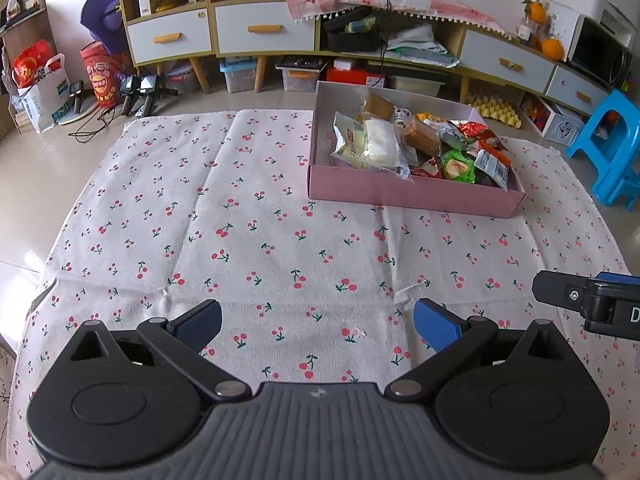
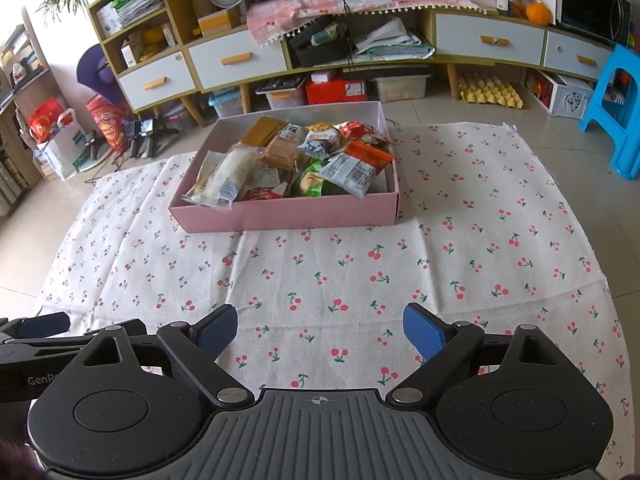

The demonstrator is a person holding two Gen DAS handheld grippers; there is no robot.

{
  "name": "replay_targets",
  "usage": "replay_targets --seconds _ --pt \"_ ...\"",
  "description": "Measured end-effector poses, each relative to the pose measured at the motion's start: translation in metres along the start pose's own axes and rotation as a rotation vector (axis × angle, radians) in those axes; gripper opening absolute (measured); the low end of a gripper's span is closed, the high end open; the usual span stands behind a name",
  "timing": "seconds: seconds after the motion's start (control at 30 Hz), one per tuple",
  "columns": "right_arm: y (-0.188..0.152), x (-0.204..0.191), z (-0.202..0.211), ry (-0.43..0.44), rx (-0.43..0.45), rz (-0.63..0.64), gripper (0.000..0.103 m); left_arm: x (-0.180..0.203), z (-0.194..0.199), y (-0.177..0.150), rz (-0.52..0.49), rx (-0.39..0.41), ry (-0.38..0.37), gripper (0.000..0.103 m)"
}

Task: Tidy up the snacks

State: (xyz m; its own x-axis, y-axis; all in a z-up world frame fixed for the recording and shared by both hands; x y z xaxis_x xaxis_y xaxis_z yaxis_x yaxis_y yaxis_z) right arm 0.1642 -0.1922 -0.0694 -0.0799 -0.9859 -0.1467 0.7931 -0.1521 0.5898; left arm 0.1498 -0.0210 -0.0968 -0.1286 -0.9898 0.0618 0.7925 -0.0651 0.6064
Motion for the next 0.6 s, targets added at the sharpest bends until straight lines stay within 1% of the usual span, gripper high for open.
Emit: replay_targets --seconds 0.6 --pt "-0.0027 -0.0021 -0.0019 0.000 -0.011 0.006 0.092 -0.0009 -0.0001 -0.0004 0.010 -0.004 -0.002 0.102"
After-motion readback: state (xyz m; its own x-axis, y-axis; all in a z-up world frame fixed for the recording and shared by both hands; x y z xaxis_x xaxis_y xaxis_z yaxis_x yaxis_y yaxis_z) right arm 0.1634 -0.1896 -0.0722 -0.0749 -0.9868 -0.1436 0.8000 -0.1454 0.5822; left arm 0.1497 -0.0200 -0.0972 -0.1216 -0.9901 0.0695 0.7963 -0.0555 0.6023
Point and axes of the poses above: each gripper's, at about its wrist camera, not at the fingertips, and z roughly against the way its jaws point, x to its right, y to its top, the point moved 10 cm from there along -z, roughly the way its jaws point, and after that the axes turned 3 degrees about -y, right-handed, at the moved point
